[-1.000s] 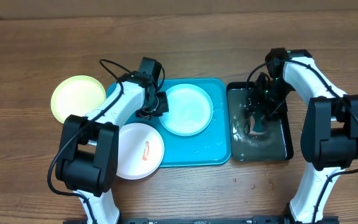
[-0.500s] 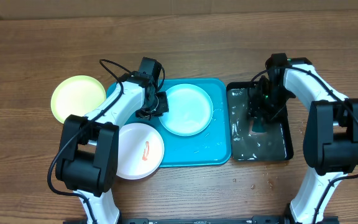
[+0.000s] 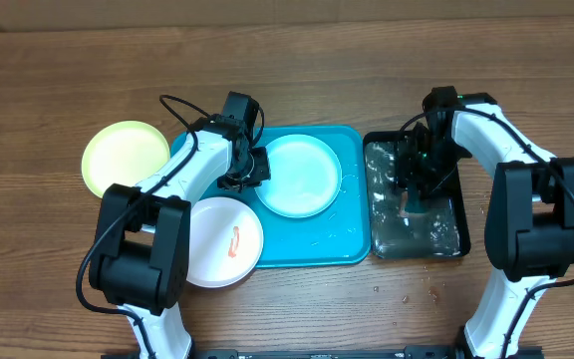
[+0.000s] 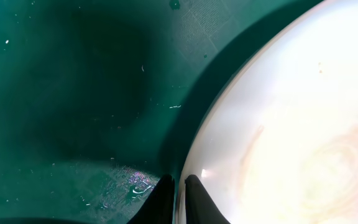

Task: Clean dirty plates on tray and stack at the side
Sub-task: 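Dip the sponge back into the black tray water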

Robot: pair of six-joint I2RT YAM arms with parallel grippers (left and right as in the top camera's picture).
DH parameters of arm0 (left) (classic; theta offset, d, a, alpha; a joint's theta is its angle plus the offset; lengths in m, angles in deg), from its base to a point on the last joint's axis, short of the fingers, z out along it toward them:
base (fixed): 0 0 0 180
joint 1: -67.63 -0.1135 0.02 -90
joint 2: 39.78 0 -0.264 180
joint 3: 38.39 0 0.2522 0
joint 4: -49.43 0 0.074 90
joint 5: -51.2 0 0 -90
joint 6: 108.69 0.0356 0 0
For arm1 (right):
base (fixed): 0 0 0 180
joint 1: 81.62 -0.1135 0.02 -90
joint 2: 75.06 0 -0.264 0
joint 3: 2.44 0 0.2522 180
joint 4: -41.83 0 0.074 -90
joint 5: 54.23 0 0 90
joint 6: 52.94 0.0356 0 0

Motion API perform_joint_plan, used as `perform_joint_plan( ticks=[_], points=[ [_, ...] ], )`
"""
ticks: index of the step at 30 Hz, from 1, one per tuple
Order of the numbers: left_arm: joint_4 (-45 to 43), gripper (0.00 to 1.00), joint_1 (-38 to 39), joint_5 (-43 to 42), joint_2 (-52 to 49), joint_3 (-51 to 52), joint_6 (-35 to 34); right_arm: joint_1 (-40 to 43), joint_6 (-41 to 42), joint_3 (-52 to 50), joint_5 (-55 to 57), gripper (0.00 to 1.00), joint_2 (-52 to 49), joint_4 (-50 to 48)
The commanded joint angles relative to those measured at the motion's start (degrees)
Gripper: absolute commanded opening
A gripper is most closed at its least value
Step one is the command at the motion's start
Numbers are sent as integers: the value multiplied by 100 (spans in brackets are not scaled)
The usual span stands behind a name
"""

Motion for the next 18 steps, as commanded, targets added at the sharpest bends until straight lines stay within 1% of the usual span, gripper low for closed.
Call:
perform_joint_plan(
  ticks=[1, 3, 4, 5, 6, 7, 8, 9, 10, 12, 15, 18],
  points=[
    [-4, 10, 17, -20, -26, 42, -13, 15, 90, 107, 101, 49, -46, -72],
    [-4, 10, 17, -20, -26, 42, -13, -22, 96, 85, 103, 29, -46, -114],
    [-2, 10, 17, -22, -26, 42, -15, -37, 96, 83, 105, 18, -46, -129],
    [0, 10, 17, -22, -26, 42, -13, -48, 138, 83, 105, 10, -46, -149],
    [0, 10, 17, -22, -26, 42, -15, -55, 181, 81, 105, 8, -46, -184],
    [-2, 10, 17, -22, -26, 42, -15, -57, 197, 81, 105, 9, -46, -201],
    [-2, 10, 17, -22, -26, 42, -13, -57, 197, 92, 103, 26, -46, -212],
    [-2, 10, 17, -22, -26, 42, -13, -57, 197, 120, 101, 54, -46, -170],
    [0, 11, 24, -22, -26, 42, -13, -57, 197, 162, 101, 60, -46, -72],
    [-4, 11, 52, -20, -26, 42, -13, -57, 197, 278, 103, 63, -46, 251],
    [-26, 11, 55, -20, -26, 42, -13, -57, 197, 317, 101, 63, -46, 592],
    [-33, 11, 55, -17, -26, 42, -13, -127, 195, 260, 105, 63, -46, 691]
  ],
)
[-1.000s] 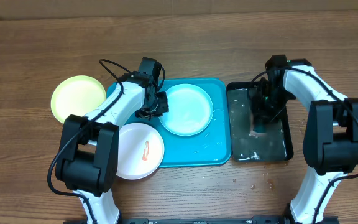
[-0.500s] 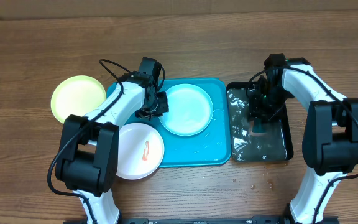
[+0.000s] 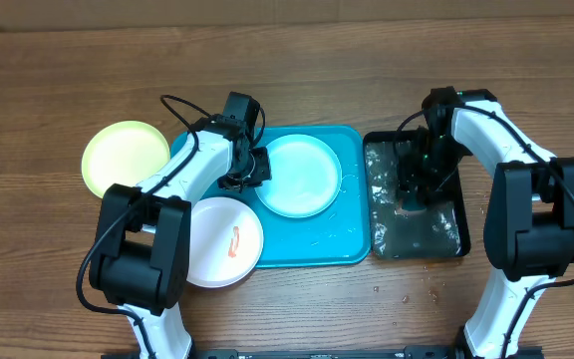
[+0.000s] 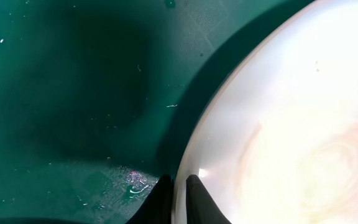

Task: Clean dirty plates on tray and stack at the side
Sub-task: 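Dip the sponge back into the black tray water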

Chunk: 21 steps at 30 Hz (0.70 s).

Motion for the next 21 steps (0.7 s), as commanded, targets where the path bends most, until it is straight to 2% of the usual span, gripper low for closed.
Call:
perform_joint_plan(
  ticks=[1, 4, 5, 7, 8, 9, 10, 11, 12, 14, 17, 21],
  points=[
    [-24, 11, 44, -17, -26, 42, -15, -107, 26, 83, 42, 63, -33, 0],
    [-20, 11, 44, -22, -26, 42, -15, -186, 35, -28, 39, 59, -33, -48],
    [-20, 12, 44, -22, -26, 42, -15, -214, 52, -68, 44, 46, -33, -52],
    [-22, 12, 44, -20, -26, 42, -13, -221, 52, -144, 42, 4, -33, -85],
    [-22, 13, 44, -20, -26, 42, -13, -219, 50, -155, 42, 4, -33, -79],
    [-22, 15, 44, -17, -26, 42, -13, -219, 48, -153, 42, 7, -33, -81],
    [-22, 17, 44, -17, -26, 42, -13, -219, 44, -133, 44, 25, -31, -70],
    [-22, 17, 44, -17, -26, 42, -13, -219, 46, -63, 42, 32, -26, -2],
    [-22, 18, 44, -13, -26, 42, -13, -205, 46, 31, 42, 34, -26, 55],
    [-26, 18, 44, 61, -26, 42, -13, -197, 44, 295, 42, 49, -24, 216],
    [-31, 16, 44, 175, -26, 42, -15, -155, 15, 925, 52, 59, -24, 619],
    [-24, 17, 46, 177, -26, 42, -15, -44, 7, 1676, 330, 86, -15, 1056]
  ],
)
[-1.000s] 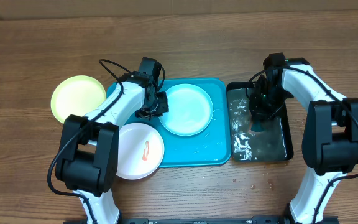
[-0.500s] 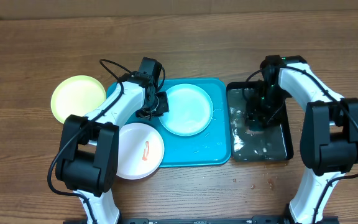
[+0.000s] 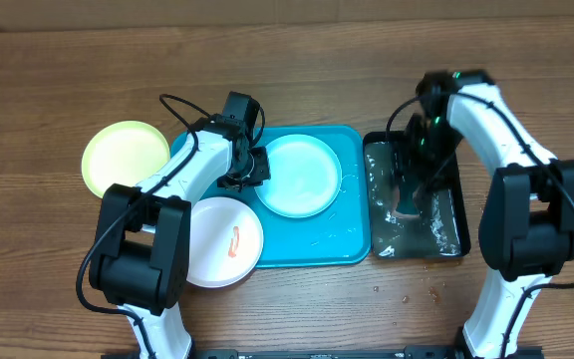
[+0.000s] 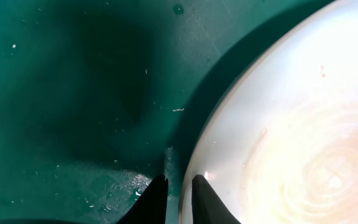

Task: Clean dirty plates on tray and stack at the side

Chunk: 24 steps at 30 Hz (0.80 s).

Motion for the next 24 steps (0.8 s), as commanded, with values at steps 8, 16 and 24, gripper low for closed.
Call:
perform_joint_plan(
  ticks=[8, 16, 24],
  points=[
    [-120, 18, 44, 153, -33, 94, -13, 643, -46, 809, 535, 100, 17, 11],
    [-461, 8, 44, 129, -33, 398, -15, 1397, -48, 807, 533, 100, 17, -245],
    [-284, 4, 22, 131, 216, 101, 518, 1716, -48, 807, 533, 100, 17, -684]
  ],
)
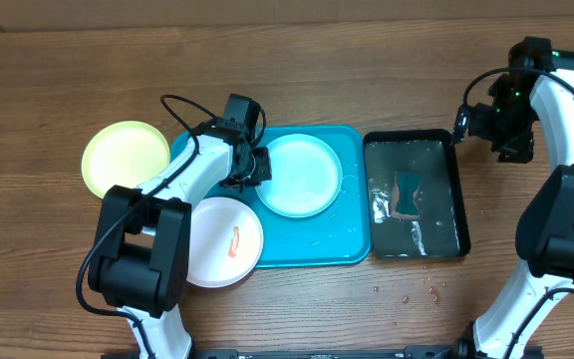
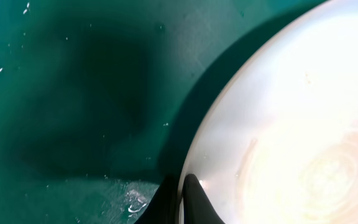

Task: Clean dirty plates on tray and stack at the side

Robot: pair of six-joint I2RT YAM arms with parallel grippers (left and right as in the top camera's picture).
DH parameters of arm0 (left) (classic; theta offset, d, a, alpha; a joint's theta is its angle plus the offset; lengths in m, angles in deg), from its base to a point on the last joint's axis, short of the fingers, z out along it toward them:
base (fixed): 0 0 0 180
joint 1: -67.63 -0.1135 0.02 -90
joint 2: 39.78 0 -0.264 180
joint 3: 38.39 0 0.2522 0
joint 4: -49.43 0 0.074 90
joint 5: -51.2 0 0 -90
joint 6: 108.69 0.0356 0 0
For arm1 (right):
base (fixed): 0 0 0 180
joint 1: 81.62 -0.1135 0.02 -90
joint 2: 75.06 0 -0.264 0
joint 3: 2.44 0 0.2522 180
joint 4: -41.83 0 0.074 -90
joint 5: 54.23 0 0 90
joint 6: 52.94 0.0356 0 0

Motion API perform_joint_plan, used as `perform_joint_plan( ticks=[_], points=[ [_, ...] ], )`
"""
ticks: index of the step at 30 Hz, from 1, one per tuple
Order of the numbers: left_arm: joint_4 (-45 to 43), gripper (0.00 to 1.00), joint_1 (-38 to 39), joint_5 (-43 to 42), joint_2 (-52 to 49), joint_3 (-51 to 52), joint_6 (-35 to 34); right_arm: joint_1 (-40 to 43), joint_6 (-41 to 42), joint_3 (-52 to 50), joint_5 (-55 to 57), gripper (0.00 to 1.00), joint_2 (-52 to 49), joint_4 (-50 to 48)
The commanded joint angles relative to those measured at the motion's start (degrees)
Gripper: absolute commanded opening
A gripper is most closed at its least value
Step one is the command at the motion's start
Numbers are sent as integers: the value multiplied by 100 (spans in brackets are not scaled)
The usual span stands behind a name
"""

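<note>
A pale plate point(image 1: 300, 175) lies on the teal tray point(image 1: 347, 244). My left gripper point(image 1: 254, 168) is at its left rim. The left wrist view shows the left gripper point(image 2: 180, 200) shut on the rim of the plate point(image 2: 291, 124), one finger on each side. A white plate point(image 1: 207, 239) with an orange smear overlaps the tray's lower left corner. A yellow-green plate point(image 1: 126, 158) sits on the wood further left. My right gripper point(image 1: 474, 122) hangs off the black basin's far right corner, open and holding nothing.
The black basin point(image 1: 458, 214) of water stands right of the tray, with a teal sponge point(image 1: 407, 194) lying in it. Droplets speckle the wood in front of the basin. Bare wooden table lies along the back and front.
My right gripper has left the basin and now hangs past its far right corner; the sponge stays in the water. The left fingers, slightly parted at the plate's rim, now pinch it.
My right gripper worked the sponge in the basin through the earlier moments, shifting a little within it. My left gripper stayed at the left rim of the pale plate on the tray. Now the sponge lies loose and the right arm is clear of the basin.
</note>
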Motion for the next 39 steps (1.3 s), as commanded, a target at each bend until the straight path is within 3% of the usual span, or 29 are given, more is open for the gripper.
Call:
perform_joint_plan(
  ticks=[1, 12, 21, 32, 39],
  points=[
    [125, 4, -9, 131, 223, -160, 334, 28, 9, 94, 33, 100, 15, -175],
    [2, 4, 177, 256, 1532, -557, 361, 24, 9, 94, 33, 100, 15, -1147],
    [-581, 4, 1134, 916, 1980, -557, 302, 24, 9, 94, 33, 100, 15, -1419],
    [-1473, 4, 2763, 2852, 1674, -557, 404, 24, 11, 94, 33, 100, 15, -1419],
    [-1749, 4, 3589, 4437, 1569, -557, 1268, 24, 9, 94, 33, 100, 15, -1419]
  ],
)
